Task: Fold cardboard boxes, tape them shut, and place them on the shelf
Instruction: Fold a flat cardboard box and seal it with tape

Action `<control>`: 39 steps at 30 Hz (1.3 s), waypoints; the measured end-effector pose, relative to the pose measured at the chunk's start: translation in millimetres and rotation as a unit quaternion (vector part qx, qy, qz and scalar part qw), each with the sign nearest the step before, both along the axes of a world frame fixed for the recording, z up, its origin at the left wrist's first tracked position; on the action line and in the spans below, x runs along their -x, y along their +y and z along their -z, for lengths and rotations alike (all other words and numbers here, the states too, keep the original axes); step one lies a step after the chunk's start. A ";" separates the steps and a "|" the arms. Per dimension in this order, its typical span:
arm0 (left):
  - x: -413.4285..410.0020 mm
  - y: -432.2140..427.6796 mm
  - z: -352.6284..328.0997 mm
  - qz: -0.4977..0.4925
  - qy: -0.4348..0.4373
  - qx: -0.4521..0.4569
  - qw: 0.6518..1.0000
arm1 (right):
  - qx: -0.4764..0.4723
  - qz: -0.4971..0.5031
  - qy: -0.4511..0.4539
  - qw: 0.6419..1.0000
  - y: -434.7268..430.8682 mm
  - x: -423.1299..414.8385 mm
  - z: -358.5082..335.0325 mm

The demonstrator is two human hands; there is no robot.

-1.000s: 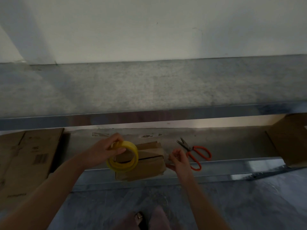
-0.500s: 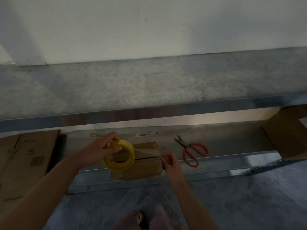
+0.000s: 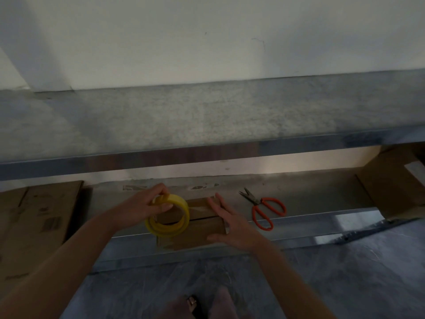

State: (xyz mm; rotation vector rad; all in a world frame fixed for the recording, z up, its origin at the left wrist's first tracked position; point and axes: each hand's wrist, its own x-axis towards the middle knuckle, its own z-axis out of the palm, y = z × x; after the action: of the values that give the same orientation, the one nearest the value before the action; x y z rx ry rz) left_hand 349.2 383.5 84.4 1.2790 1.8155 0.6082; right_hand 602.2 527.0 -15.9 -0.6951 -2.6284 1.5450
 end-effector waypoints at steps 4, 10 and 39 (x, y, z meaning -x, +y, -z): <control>-0.4 4.0 -2.6 -0.008 0.005 0.001 1.000 | 0.019 0.002 -0.004 1.000 5.0 0.8 1.4; -3.7 -0.5 -6.3 -0.004 0.032 -0.015 0.999 | -0.004 0.009 -0.014 1.000 10.0 6.7 -4.4; -66.6 32.7 -61.0 0.077 0.238 -0.095 0.964 | -0.022 0.039 -0.019 0.999 23.6 18.6 -1.5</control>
State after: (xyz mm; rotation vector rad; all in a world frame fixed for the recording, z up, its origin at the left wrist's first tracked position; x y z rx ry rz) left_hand 415.8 416.2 145.4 1.7980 2.0464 0.4179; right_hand 583.6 550.6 -14.4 -0.8204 -2.6195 1.4647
